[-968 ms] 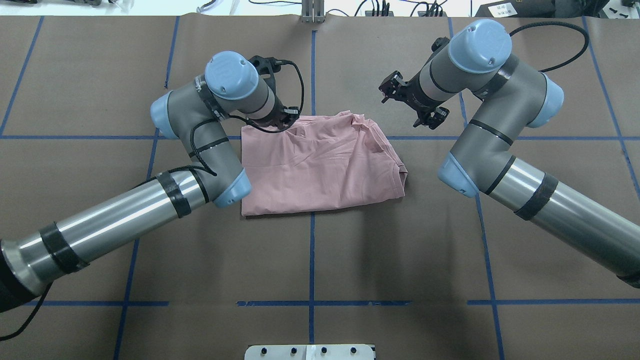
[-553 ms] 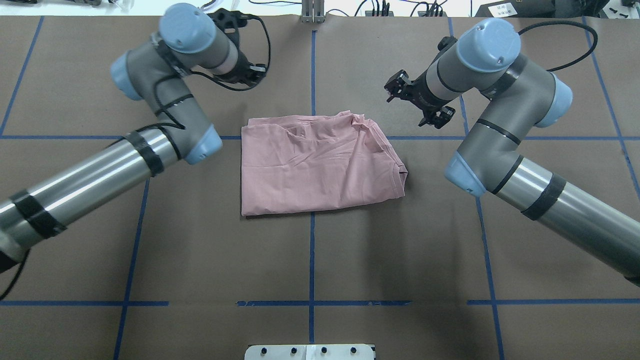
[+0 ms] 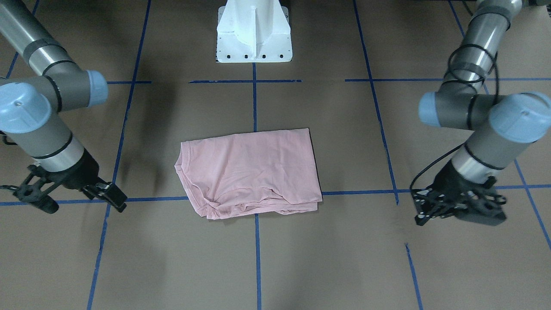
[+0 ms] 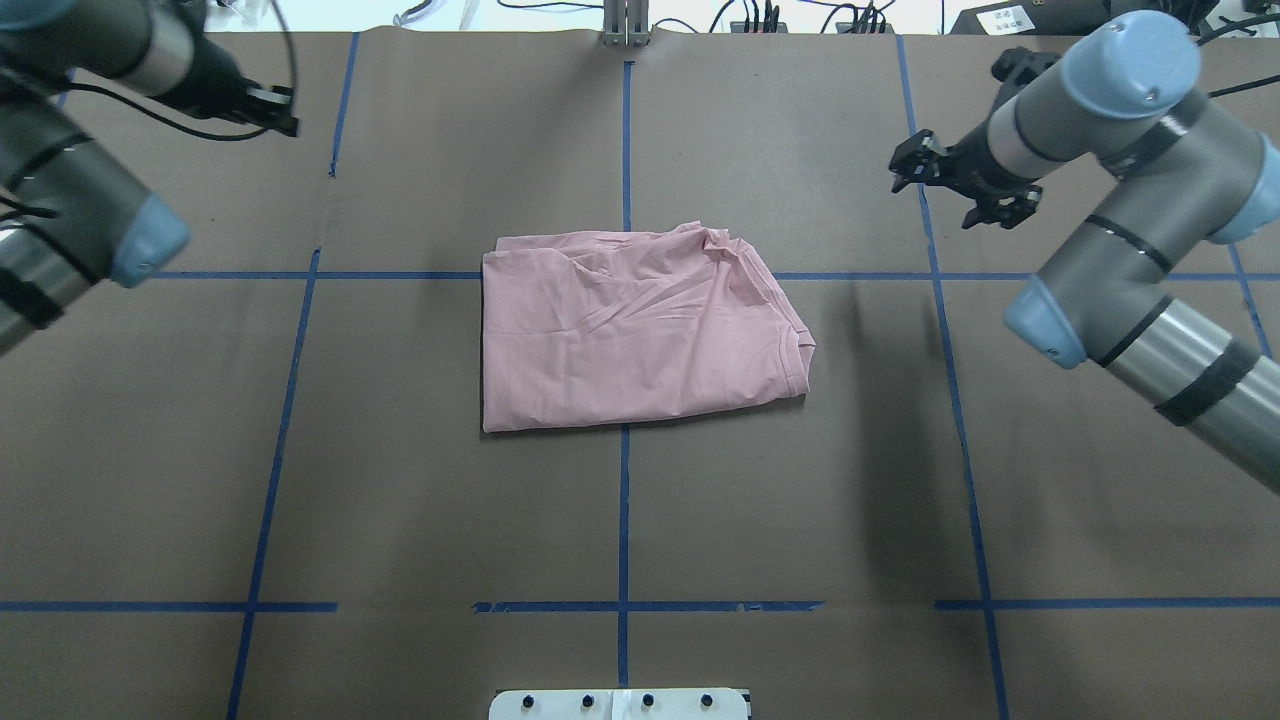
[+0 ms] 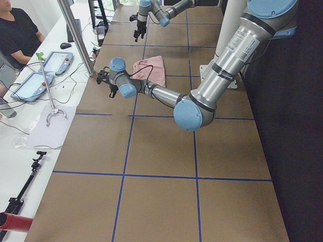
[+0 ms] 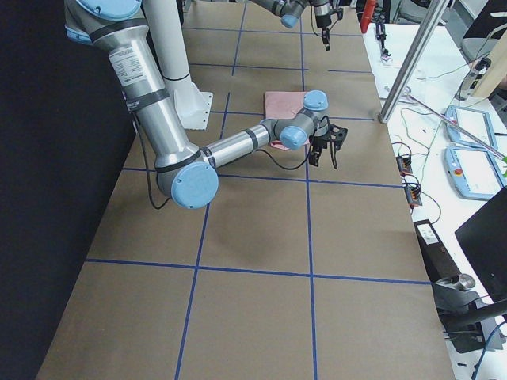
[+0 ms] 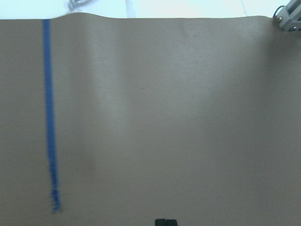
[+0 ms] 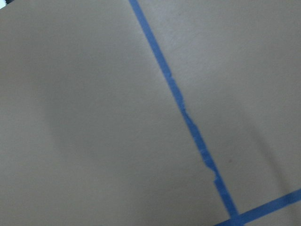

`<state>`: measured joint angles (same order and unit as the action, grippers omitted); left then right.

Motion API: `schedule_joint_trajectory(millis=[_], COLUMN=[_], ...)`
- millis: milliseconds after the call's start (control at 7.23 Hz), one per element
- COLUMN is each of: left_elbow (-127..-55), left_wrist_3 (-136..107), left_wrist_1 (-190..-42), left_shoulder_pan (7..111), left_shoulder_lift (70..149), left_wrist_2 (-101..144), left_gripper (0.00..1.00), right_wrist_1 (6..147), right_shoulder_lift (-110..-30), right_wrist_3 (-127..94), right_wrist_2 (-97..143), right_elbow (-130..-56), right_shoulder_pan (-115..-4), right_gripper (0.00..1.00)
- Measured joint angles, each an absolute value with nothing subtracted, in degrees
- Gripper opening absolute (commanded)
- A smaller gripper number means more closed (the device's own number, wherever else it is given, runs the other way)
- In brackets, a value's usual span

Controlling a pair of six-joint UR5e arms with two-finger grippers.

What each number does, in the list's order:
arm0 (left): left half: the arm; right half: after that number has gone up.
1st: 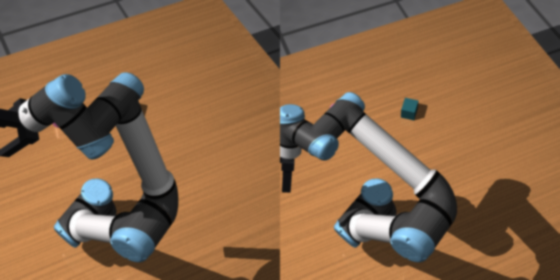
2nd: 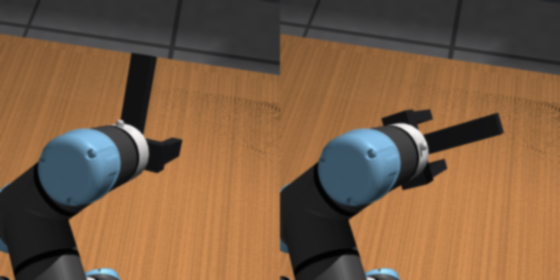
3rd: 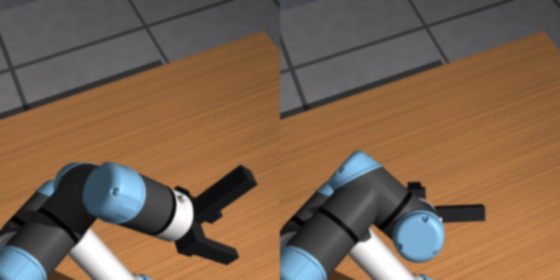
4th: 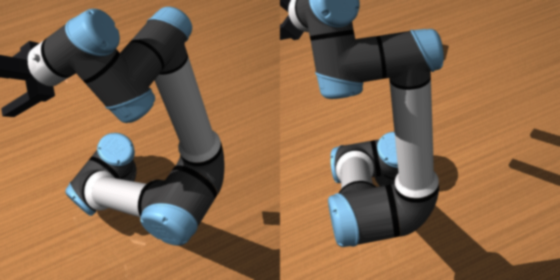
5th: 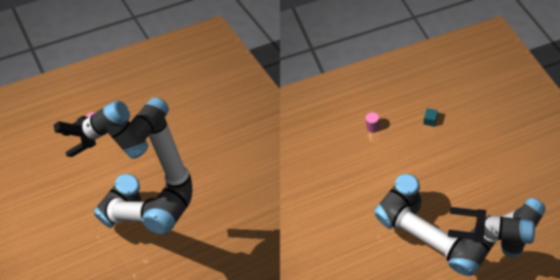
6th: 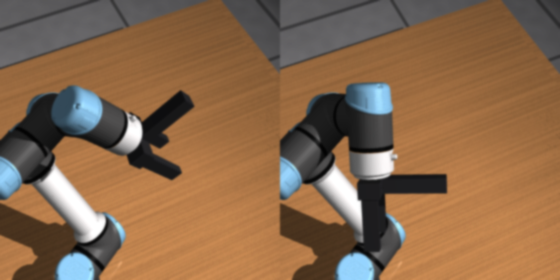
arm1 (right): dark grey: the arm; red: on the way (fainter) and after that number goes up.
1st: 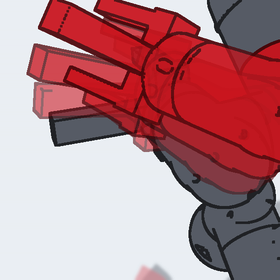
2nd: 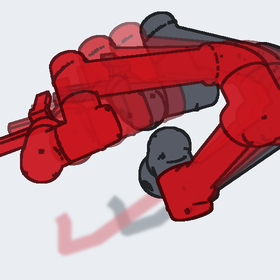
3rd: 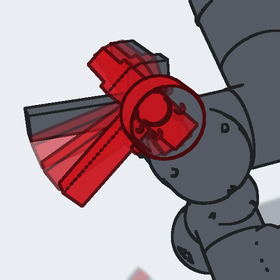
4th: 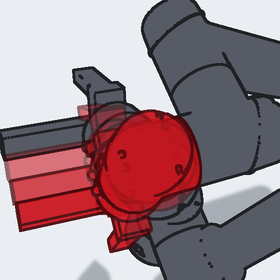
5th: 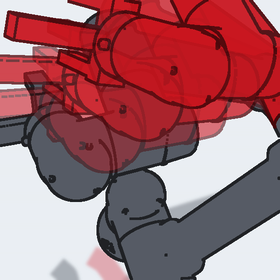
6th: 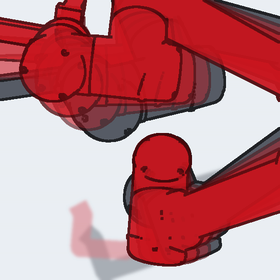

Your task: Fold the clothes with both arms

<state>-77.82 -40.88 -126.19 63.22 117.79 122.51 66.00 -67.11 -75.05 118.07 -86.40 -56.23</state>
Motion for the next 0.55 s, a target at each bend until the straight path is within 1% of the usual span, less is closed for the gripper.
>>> schedule_joint_trajectory(millis=[277, 553], left_elbow=[-85.76, -97.50], left_wrist_3=[-28.06, -16.13], left_wrist_1=[-117.18, -102.62], left_shoulder_pan=[69.45, 74.86], left_shoulder_lift=[111.41, 104.47], left_wrist_2=[123.61, 123.87], left_gripper=[0.00, 0.00], right_wrist_1=[65.93, 65.85], right_shoulder_lift=[-71.62, -76.17], right_wrist_3=[-63.88, -53.32], right_wrist_2=[123.27, 126.96], right_elbow=[-86.60, -86.69], right_shoulder_pan=[-62.56, -67.33], right_gripper=[1.00, 1.00])
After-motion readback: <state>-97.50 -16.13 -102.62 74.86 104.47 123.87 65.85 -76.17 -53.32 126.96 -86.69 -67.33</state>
